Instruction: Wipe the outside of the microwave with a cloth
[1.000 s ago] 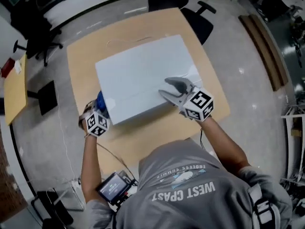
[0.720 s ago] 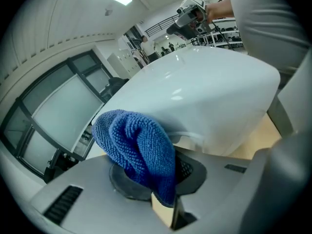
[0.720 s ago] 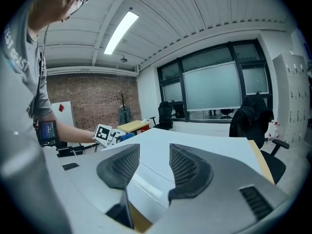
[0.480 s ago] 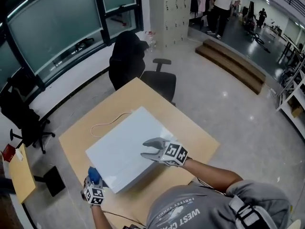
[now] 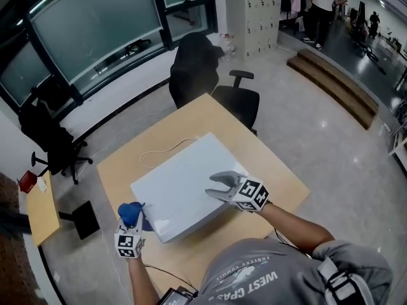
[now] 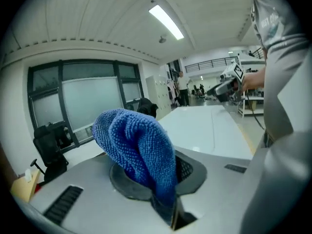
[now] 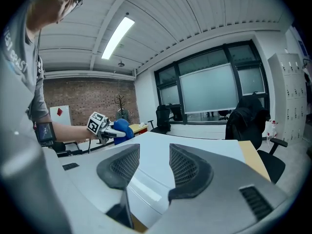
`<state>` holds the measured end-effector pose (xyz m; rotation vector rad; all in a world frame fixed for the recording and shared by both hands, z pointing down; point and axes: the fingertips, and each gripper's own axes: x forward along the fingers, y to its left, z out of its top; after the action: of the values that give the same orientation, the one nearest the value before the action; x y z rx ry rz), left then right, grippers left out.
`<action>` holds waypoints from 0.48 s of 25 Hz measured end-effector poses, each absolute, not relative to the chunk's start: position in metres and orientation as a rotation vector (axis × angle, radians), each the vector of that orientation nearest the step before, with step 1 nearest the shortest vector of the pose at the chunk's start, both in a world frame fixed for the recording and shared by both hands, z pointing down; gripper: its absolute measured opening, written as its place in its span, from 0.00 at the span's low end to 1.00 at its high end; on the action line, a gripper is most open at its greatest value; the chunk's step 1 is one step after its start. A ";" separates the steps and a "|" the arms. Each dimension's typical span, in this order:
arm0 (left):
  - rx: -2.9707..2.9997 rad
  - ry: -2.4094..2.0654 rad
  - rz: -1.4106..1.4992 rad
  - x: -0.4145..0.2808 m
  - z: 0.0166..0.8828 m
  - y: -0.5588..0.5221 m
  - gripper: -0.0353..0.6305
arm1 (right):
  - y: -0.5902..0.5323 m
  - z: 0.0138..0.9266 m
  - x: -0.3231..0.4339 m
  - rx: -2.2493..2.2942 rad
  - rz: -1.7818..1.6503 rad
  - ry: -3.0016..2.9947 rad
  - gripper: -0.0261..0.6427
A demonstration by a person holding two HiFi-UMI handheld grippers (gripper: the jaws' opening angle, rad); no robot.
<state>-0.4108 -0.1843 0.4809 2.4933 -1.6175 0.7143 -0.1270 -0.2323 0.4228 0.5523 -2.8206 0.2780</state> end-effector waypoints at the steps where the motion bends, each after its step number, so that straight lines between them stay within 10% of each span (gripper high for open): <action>1: 2.516 -1.625 0.653 -0.400 0.464 -0.186 0.15 | -0.233 0.417 -0.122 0.555 0.276 -2.830 0.33; 12: 2.648 -1.649 0.025 -0.318 0.342 -0.182 0.15 | -0.252 0.380 -0.127 0.415 0.242 -3.012 0.15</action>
<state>-0.3182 -0.1816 0.3421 2.6482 -1.6492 0.0250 -0.1268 -0.2523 0.3803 0.4145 -3.0119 0.2416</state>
